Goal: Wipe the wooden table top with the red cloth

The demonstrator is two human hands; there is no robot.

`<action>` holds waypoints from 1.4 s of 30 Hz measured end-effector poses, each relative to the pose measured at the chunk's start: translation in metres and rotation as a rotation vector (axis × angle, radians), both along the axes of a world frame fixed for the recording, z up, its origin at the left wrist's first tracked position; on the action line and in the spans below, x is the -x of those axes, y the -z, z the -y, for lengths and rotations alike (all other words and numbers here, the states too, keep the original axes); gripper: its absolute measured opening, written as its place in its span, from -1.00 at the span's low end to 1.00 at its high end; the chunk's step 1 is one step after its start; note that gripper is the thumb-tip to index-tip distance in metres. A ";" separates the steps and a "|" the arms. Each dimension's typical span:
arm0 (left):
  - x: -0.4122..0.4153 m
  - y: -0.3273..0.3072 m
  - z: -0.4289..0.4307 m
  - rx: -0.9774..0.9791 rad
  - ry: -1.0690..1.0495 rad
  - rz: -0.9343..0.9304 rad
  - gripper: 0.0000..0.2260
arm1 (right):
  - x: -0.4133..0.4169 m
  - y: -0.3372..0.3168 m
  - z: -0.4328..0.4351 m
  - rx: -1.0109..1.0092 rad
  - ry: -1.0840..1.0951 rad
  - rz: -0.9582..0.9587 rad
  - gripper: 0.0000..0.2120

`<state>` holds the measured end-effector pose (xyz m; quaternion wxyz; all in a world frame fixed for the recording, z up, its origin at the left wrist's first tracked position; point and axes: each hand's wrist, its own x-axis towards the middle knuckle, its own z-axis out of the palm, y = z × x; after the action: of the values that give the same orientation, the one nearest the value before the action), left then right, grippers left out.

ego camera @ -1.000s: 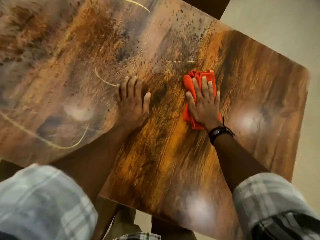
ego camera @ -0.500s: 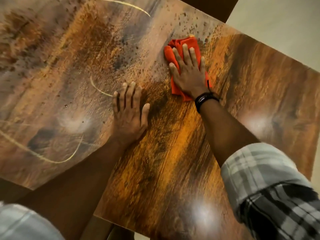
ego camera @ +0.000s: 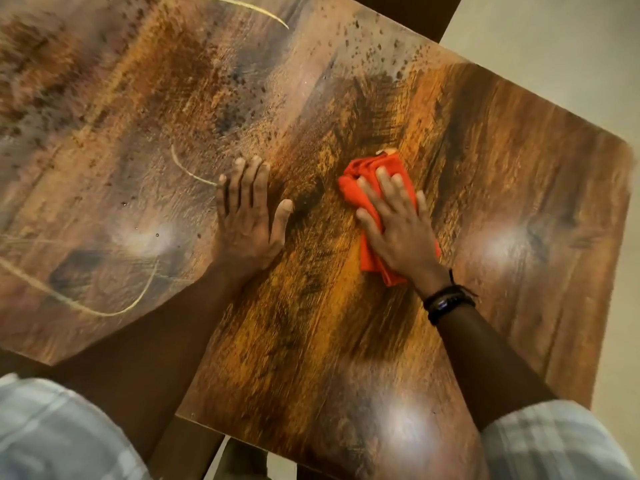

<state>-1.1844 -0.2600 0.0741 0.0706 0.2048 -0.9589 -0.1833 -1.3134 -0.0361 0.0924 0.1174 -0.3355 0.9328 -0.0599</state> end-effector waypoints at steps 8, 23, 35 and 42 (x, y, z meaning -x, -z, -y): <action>0.001 0.002 0.000 -0.018 -0.027 -0.037 -0.42 | 0.080 0.007 0.129 0.006 0.042 0.019 -0.47; 0.062 -0.022 0.000 0.020 0.092 -0.124 -0.43 | 0.041 0.007 -0.025 0.062 0.114 -0.038 -0.44; 0.114 0.008 -0.001 0.052 0.126 -0.059 -0.40 | 0.245 0.003 0.040 0.058 0.372 0.007 -0.45; 0.113 0.006 -0.002 0.028 0.103 -0.069 -0.35 | 0.241 0.009 0.126 0.072 0.218 -0.018 -0.43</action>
<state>-1.2977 -0.2580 0.0677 0.0968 0.1475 -0.9677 -0.1801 -1.5546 -0.1619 0.0832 0.0896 -0.2366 0.9620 -0.1028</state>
